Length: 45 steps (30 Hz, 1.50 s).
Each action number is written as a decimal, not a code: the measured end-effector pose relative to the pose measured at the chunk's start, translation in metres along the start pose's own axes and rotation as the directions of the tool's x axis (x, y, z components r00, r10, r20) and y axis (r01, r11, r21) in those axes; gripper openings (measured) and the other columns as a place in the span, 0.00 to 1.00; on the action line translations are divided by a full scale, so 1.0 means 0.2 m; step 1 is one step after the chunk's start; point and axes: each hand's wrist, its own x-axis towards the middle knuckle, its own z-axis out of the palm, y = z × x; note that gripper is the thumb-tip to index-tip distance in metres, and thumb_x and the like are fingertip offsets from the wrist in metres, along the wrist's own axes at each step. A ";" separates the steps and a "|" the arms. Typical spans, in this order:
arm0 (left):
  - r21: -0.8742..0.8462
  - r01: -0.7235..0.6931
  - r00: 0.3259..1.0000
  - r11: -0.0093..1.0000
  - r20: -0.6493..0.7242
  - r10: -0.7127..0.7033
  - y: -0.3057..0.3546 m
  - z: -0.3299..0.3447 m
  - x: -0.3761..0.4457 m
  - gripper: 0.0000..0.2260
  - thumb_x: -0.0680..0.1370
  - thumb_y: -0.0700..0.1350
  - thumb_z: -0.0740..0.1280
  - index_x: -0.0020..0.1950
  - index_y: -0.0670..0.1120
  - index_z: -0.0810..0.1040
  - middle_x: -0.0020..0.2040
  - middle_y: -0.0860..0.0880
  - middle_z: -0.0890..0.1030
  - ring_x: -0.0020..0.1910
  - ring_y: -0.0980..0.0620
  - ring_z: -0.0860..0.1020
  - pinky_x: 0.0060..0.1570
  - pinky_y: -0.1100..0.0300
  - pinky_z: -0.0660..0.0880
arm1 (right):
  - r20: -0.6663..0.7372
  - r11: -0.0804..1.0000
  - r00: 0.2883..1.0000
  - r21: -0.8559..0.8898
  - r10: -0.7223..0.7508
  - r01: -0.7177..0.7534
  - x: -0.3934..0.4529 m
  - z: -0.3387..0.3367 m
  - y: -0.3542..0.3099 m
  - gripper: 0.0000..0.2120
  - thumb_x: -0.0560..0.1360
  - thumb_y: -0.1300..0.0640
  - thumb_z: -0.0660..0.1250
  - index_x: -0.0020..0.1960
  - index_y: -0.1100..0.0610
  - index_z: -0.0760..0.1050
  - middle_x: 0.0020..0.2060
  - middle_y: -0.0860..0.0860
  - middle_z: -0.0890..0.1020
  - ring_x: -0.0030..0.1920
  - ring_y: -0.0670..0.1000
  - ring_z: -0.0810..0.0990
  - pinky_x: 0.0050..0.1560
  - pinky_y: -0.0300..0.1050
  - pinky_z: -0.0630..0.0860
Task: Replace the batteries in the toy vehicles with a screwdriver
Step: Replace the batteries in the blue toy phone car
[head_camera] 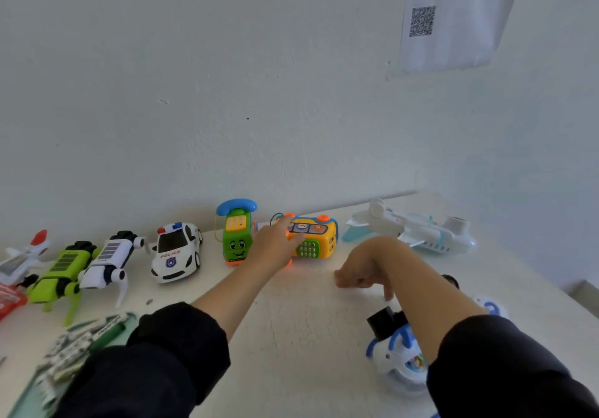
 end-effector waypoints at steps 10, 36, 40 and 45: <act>-0.154 -0.184 0.959 0.971 -0.245 0.143 -0.09 -0.08 -0.30 0.17 0.81 0.49 0.61 0.69 0.49 0.72 0.59 0.46 0.80 0.57 0.49 0.77 0.52 0.59 0.71 | -0.016 0.768 0.999 0.639 -0.047 0.047 -0.04 0.06 -0.04 0.44 0.73 0.31 0.56 0.78 0.54 0.45 0.76 0.55 0.55 0.76 0.55 0.54 0.70 0.63 0.49; 0.552 0.244 0.951 0.797 0.026 -0.309 -0.99 -0.90 -1.03 0.10 0.79 0.40 0.58 0.56 0.40 0.75 0.38 0.48 0.73 0.36 0.49 0.73 0.39 0.57 0.70 | -0.853 0.305 0.520 0.486 -0.039 0.819 -0.13 1.21 -0.66 0.31 0.64 0.65 0.77 0.57 0.58 0.60 0.47 0.52 0.75 0.38 0.38 0.78 0.35 0.30 0.71; 0.746 0.251 0.891 0.617 0.071 -0.448 -1.13 -0.86 -1.14 0.15 0.77 0.35 0.58 0.62 0.41 0.73 0.55 0.45 0.75 0.54 0.46 0.74 0.53 0.56 0.71 | -0.882 0.268 0.468 0.439 -0.055 0.858 -0.09 1.30 -0.71 0.29 0.67 0.69 0.74 0.56 0.54 0.59 0.42 0.49 0.77 0.38 0.39 0.81 0.39 0.31 0.74; 0.772 0.314 0.850 0.553 0.031 -0.525 -1.23 -0.75 -1.16 0.16 0.79 0.38 0.58 0.67 0.42 0.71 0.67 0.45 0.71 0.66 0.45 0.70 0.63 0.55 0.67 | -0.870 0.397 0.479 0.401 -0.117 0.826 -0.09 1.33 -0.70 0.38 0.65 0.54 0.78 0.67 0.53 0.60 0.56 0.53 0.74 0.53 0.51 0.78 0.53 0.45 0.74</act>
